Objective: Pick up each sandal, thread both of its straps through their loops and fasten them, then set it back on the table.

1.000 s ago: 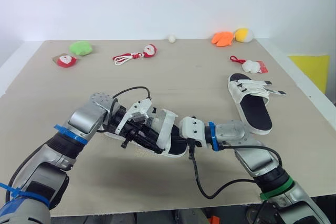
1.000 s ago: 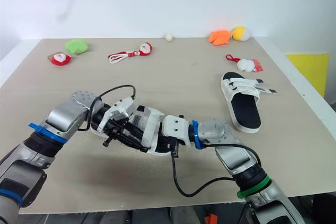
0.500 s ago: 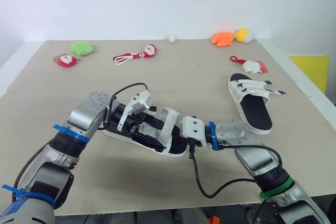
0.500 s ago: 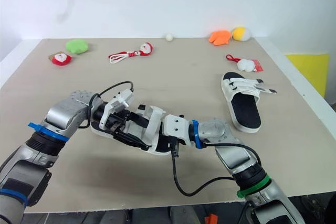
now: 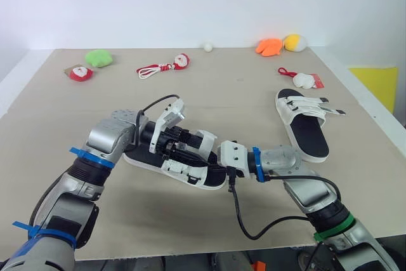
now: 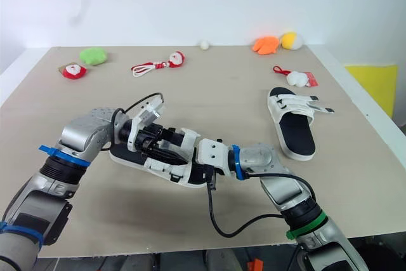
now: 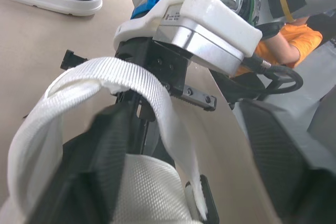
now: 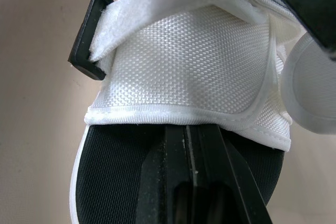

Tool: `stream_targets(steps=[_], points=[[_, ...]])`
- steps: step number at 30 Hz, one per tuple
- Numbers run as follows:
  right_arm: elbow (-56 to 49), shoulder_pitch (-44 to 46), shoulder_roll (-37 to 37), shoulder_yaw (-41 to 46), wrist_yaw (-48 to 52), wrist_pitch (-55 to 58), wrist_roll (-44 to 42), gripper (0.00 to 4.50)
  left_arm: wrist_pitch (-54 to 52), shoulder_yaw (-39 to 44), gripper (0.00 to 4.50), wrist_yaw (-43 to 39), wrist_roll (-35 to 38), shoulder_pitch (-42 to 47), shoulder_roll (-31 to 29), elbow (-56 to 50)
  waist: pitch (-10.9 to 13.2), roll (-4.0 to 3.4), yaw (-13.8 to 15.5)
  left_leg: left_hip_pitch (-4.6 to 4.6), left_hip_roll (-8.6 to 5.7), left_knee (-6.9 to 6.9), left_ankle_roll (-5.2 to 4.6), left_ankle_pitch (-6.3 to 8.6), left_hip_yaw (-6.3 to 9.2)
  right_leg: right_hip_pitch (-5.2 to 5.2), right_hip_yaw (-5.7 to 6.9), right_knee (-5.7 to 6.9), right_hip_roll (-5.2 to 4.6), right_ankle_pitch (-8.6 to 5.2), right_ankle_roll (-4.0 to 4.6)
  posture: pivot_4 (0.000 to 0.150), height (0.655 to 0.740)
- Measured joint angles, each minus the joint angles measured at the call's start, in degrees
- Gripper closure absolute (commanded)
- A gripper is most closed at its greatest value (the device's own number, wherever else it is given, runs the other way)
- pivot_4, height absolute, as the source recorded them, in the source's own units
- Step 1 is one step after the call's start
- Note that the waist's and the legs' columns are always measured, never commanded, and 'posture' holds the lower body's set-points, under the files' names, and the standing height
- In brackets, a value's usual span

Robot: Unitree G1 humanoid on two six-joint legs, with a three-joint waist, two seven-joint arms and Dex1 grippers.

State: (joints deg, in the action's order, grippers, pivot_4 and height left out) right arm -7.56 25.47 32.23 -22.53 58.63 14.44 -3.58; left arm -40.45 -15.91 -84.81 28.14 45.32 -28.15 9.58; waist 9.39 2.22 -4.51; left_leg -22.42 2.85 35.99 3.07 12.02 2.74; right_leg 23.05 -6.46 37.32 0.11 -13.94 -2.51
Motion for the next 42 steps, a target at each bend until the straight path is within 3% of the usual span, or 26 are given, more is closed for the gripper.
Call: stream_targets(steps=[4, 6, 23, 31, 42], points=[[0.0, 0.0, 0.0, 0.0, 0.0, 0.0, 0.0, 4.50, 0.0, 0.0, 3.90, 0.1, 0.1, 0.0, 0.0, 0.0, 0.0, 0.00, 0.0, 0.00, 0.00, 0.00, 0.00, 0.00, 0.00, 0.00, 0.00, 0.00, 0.00, 0.00, 0.00, 0.150, 0.7400], [0.0, 0.0, 0.0, 0.0, 0.0, 0.0, 0.0, 4.50, 0.0, 0.0, 4.45, 0.1, 0.2, 0.0, 0.0, -0.1, 0.0, 0.00, 0.0, 0.00, 0.00, 0.00, 0.00, 0.00, 0.00, 0.00, 0.00, 0.00, 0.00, 0.00, 0.00, 0.150, 0.7400], [-0.1, -0.2, -0.1, 0.0, 0.0, 0.0, 0.0, 4.50, 4.1, -2.8, 4.45, -2.2, -2.0, -2.3, -3.6, -4.1, 0.0, -0.02, 0.0, 0.02, 0.00, -0.02, 0.00, 0.00, 0.00, 0.00, -0.01, 0.00, 0.00, -0.02, 0.03, 0.150, 0.7400], [-0.1, -0.2, -0.1, 0.0, -0.1, 0.0, 0.0, 4.50, 9.1, -3.4, 4.45, -1.2, -5.3, -3.0, -2.5, -3.0, 0.0, -0.02, 0.0, 0.01, 0.00, -0.01, 0.00, 0.00, -0.01, 0.01, -0.03, 0.00, 0.00, -0.01, 0.04, 0.150, 0.7400], [-0.1, -0.2, -0.2, -0.1, -0.2, 0.0, 0.0, 4.50, 10.7, -5.9, 4.45, -4.3, -5.8, -7.3, -7.8, -11.1, 0.0, -0.06, -0.1, 0.04, 0.02, -0.05, 0.00, 0.00, -0.01, 0.01, -0.03, 0.00, 0.01, -0.04, 0.09, 0.150, 0.7400]])
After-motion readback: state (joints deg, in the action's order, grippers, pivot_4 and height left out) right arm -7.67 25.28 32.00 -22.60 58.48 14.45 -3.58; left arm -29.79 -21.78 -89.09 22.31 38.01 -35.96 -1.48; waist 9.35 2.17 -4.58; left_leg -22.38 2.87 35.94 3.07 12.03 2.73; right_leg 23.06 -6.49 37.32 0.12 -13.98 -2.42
